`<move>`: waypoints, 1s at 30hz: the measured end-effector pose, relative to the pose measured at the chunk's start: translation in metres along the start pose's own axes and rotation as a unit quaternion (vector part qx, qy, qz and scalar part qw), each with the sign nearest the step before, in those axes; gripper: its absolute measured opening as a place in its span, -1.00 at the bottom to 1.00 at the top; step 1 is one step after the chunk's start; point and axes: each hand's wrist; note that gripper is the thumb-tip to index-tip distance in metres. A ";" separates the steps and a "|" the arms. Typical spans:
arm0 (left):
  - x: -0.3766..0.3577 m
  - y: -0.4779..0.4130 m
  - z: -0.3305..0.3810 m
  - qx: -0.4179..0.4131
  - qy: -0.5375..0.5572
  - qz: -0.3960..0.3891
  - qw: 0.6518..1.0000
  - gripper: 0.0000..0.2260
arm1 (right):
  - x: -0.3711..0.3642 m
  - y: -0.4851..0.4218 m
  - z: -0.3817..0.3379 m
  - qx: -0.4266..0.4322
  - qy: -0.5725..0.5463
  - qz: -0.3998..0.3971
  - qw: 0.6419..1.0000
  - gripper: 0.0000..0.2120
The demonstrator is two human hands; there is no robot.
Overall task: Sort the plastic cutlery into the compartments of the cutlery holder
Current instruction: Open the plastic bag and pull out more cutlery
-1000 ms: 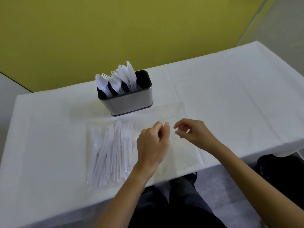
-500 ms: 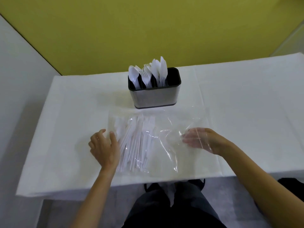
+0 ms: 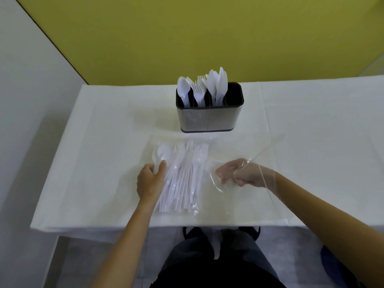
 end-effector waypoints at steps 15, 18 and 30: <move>0.006 0.003 -0.002 0.002 0.145 -0.123 0.982 -0.53 | -0.032 -0.028 0.002 -0.018 -0.286 -0.065 0.956 -0.74; 0.004 0.004 0.001 0.017 0.203 -0.145 0.968 -0.59 | -0.042 -0.032 -0.002 0.004 -0.227 -0.028 0.974 -0.79; 0.000 0.005 -0.002 0.014 0.251 -0.165 0.954 -0.57 | -0.060 -0.040 -0.011 0.046 -0.027 0.029 0.998 -0.62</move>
Point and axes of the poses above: each hand's wrist, its own y-axis away from the middle knuckle, its own x-axis out of the back of the hand, z = x × y, and after that the axes turned 10 degrees about -y, right-handed
